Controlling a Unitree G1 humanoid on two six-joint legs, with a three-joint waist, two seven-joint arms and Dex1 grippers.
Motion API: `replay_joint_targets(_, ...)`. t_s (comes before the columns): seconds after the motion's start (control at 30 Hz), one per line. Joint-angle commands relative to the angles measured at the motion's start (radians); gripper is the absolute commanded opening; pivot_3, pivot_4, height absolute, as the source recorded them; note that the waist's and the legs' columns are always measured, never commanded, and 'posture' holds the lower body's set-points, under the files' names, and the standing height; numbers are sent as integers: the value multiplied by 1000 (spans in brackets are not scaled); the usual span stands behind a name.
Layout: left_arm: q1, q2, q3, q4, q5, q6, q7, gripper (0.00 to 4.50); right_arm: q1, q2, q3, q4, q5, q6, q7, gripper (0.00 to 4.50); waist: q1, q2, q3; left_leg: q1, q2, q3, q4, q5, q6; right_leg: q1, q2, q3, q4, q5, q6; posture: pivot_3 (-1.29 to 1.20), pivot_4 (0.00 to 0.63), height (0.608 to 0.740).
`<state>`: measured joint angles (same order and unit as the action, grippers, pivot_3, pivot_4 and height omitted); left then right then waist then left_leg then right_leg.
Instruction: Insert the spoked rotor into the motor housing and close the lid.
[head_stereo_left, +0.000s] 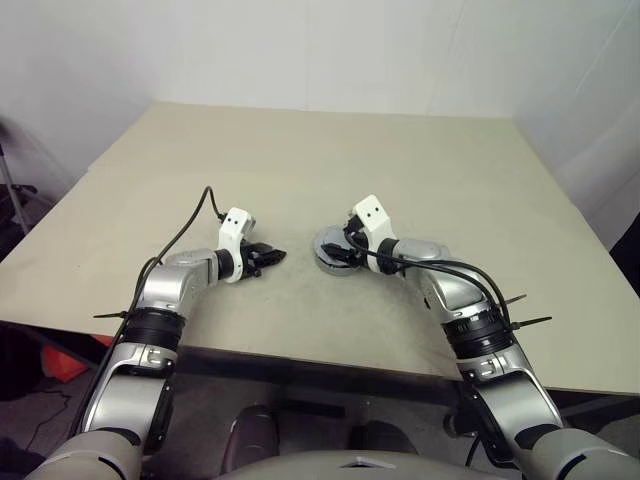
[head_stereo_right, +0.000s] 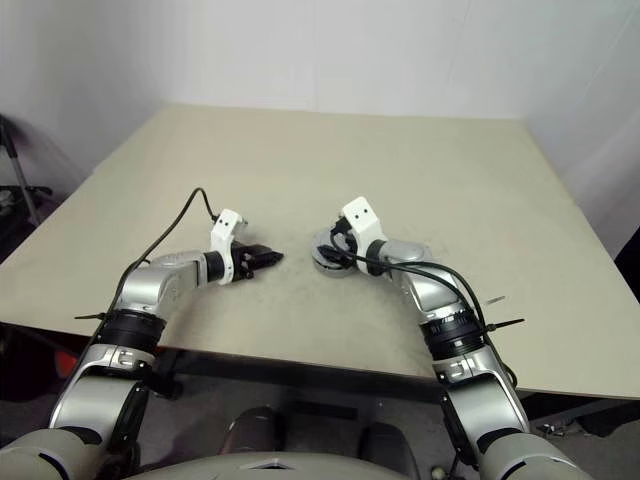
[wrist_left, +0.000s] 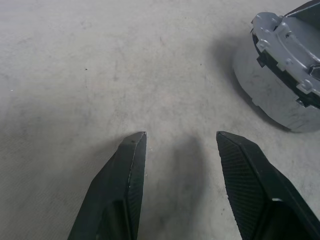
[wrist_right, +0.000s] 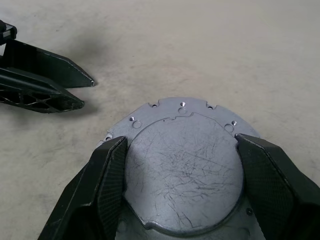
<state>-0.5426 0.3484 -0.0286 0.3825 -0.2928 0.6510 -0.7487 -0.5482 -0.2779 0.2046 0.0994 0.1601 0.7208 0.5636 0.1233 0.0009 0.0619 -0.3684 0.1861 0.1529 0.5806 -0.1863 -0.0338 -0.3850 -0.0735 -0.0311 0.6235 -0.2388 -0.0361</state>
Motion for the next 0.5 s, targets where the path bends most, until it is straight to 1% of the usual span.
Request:
replay_joint_targets(0.03, -14, -3, 13, -33, -9, -4, 4, 2359, 1, -10, 3, -60, 5, 2, 16, 2969, 0, 0, 0, 0, 0, 0, 0, 0, 0, 0, 0, 0, 0, 0, 0, 0, 0, 740)
replay_joint_targets(0.27, -11, 3, 16, -33, -10, -4, 3, 2359, 6, -22, 4, -82, 3, 6, 28, 2969, 0, 0, 0, 0, 0, 0, 0, 0, 0, 0, 0, 0, 0, 0, 0, 0, 0, 740)
replay_joint_targets(0.5, -11, -1, 17, -34, -11, -3, 7, 2359, 8, -23, 18, -15, -27, -31, 23, 2969, 0, 0, 0, 0, 0, 0, 0, 0, 0, 0, 0, 0, 0, 0, 0, 0, 0, 740)
